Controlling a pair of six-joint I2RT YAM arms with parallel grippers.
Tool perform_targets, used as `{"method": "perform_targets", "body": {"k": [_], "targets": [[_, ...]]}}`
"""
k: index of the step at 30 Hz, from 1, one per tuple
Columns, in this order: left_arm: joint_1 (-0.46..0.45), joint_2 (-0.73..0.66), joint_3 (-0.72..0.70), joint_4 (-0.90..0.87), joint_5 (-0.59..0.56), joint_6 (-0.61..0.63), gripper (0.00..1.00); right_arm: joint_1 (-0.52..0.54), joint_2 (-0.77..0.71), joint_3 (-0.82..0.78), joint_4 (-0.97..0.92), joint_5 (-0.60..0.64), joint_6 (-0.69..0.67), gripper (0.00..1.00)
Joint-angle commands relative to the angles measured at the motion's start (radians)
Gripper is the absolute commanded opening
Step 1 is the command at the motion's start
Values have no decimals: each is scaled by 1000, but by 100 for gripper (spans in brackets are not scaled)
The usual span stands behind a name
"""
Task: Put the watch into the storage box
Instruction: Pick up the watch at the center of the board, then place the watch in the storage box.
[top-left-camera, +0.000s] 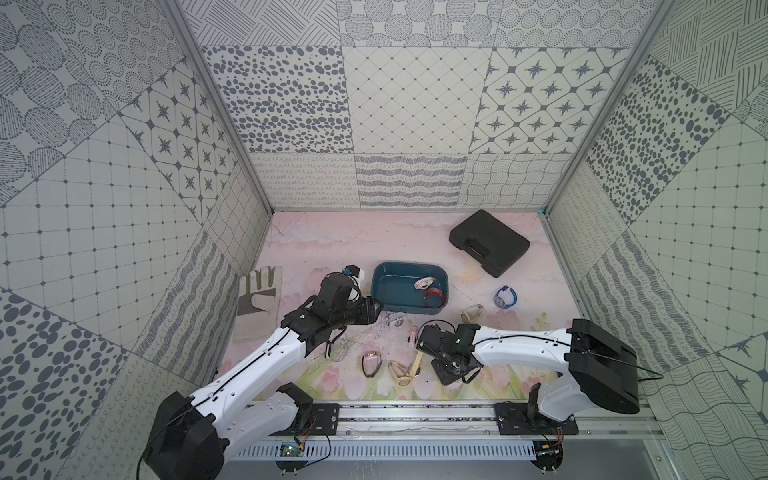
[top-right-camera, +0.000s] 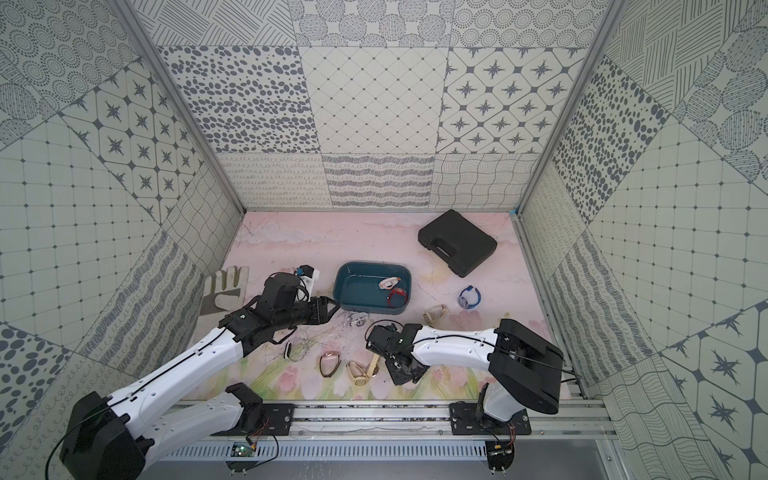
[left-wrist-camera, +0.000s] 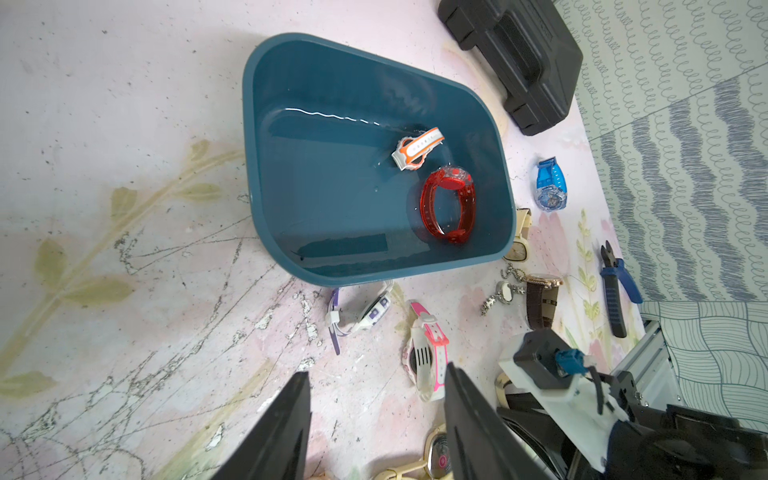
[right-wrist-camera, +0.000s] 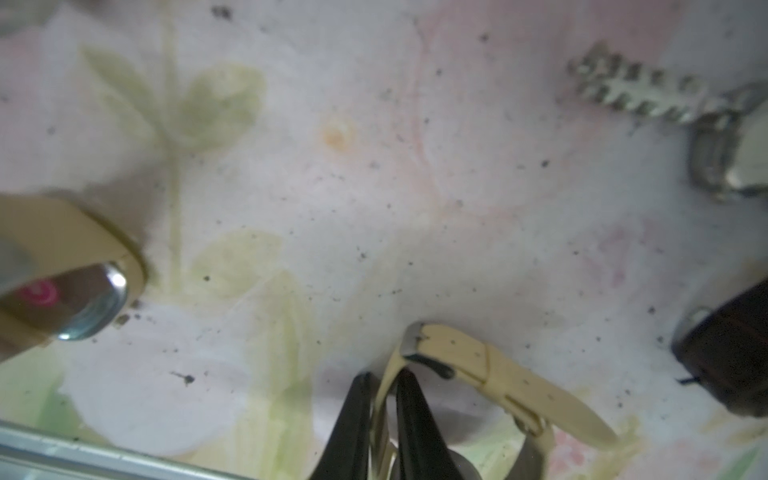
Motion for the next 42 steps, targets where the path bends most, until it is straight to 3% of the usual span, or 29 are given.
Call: {"method": "perform_targets", "body": {"k": [1, 7, 14, 20, 29, 42], "targets": [[8, -10, 0, 30, 5, 0, 56, 2, 12, 17, 0, 27, 3, 1], [9, -17, -1, 34, 20, -6, 56, -50, -125, 83, -99, 103, -30, 0], [10, -48, -6, 27, 15, -26, 56, -204, -178, 304, -90, 76, -206, 0], [13, -73, -19, 17, 12, -33, 56, -291, 140, 614, 8, -77, -336, 0], [15, -108, -42, -5, 0, -41, 56, -318, 575, 1062, -80, -154, -406, 0], [15, -127, -64, -12, 3, -50, 56, -344, 784, 1228, -137, -159, -427, 0]]}}
